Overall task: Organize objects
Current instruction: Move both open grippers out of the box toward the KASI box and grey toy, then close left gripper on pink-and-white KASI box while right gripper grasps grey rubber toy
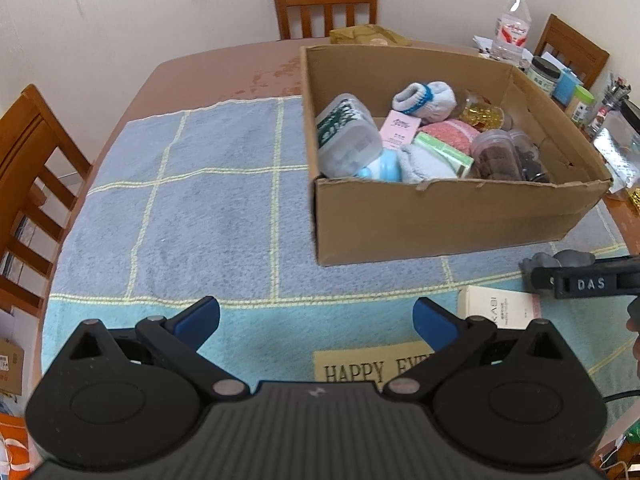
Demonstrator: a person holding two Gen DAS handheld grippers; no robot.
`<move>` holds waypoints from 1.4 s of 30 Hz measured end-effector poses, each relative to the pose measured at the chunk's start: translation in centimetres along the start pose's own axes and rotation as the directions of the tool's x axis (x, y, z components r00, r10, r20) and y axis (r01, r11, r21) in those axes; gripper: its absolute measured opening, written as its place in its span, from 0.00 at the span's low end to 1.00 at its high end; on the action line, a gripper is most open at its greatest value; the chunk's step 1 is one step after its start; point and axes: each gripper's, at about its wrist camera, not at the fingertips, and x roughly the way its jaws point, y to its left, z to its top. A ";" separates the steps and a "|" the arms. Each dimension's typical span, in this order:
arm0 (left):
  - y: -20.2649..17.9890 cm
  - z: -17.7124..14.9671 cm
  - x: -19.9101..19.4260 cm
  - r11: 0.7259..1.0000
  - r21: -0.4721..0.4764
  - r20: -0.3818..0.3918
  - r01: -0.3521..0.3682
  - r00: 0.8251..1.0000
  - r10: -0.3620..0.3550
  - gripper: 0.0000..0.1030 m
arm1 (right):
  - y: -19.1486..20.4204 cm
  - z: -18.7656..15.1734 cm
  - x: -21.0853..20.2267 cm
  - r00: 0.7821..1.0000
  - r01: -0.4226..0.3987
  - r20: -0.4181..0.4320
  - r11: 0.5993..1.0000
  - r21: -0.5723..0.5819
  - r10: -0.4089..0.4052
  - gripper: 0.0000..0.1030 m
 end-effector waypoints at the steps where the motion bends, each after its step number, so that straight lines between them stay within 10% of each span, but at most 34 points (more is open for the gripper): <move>1: -0.2 0.1 0.1 1.000 0.004 0.000 0.005 1.000 -0.005 0.99 | -0.3 -0.3 -0.2 1.000 0.007 0.004 1.000 -0.006 -0.007 1.00; 42: -13.0 -3.7 6.1 0.953 0.229 -0.039 0.197 0.980 -0.193 1.00 | -5.3 -4.3 -0.3 0.990 -0.112 0.032 0.913 -0.391 0.135 1.00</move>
